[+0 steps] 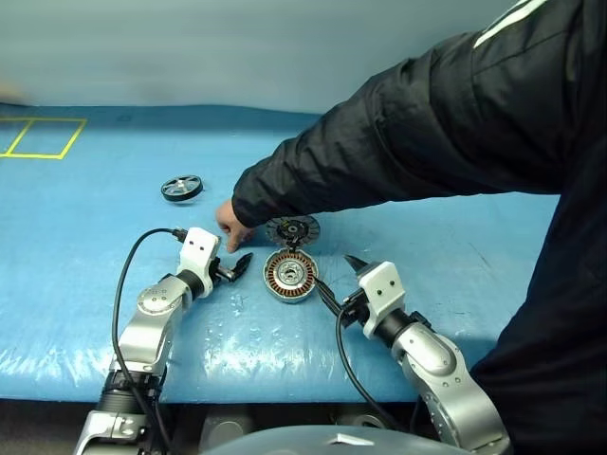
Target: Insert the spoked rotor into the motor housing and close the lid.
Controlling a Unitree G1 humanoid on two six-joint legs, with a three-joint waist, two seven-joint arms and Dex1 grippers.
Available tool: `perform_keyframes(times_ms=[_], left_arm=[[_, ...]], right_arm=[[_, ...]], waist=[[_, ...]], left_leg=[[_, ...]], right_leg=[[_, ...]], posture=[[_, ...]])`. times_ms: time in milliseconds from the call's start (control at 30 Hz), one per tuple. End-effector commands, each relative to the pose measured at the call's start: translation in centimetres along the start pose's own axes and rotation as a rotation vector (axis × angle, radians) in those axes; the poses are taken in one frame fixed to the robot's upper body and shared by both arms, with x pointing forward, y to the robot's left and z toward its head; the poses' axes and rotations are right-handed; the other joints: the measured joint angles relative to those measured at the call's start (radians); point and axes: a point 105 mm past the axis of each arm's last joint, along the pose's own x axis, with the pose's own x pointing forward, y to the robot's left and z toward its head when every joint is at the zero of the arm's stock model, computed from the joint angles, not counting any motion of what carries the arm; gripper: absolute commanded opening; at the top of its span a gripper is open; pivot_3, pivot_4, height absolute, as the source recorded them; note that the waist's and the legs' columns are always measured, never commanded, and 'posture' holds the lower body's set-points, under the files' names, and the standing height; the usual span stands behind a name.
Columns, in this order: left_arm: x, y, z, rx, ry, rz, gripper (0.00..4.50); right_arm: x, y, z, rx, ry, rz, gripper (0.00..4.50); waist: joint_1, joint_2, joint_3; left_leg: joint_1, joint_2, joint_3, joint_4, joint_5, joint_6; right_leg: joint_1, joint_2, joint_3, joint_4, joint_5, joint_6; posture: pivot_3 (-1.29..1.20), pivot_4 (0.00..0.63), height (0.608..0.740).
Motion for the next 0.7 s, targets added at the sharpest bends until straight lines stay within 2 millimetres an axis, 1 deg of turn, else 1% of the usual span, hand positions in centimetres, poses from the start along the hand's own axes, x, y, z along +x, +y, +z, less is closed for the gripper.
perform_keyframes(times_ms=[33, 700], left_arm=[[0.10, -0.39, -0.38, 0.005, 0.014, -0.018, 4.50], [0.02, -0.51, -0.57, 0.009, 0.017, -0.024, 4.50]], right_arm=[[-0.01, 0.00, 0.59, -0.003, -0.022, 0.000, 3.82], [0.10, 0.18, 0.59, -0.007, -0.019, 0.012, 3.82]], waist=[[0.001, 0.000, 0.000], [0.003, 0.000, 0.000]], left_leg=[[0.000, 0.000, 0.000, 0.000, 0.000, 0.000], [0.000, 0.000, 0.000, 0.000, 0.000, 0.000]], right_leg=[[0.000, 0.000, 0.000, 0.000, 0.000, 0.000], [0.000, 0.000, 0.000, 0.000, 0.000, 0.000]], posture=[[0.00, 0.150, 0.740], [0.00, 0.150, 0.740]])
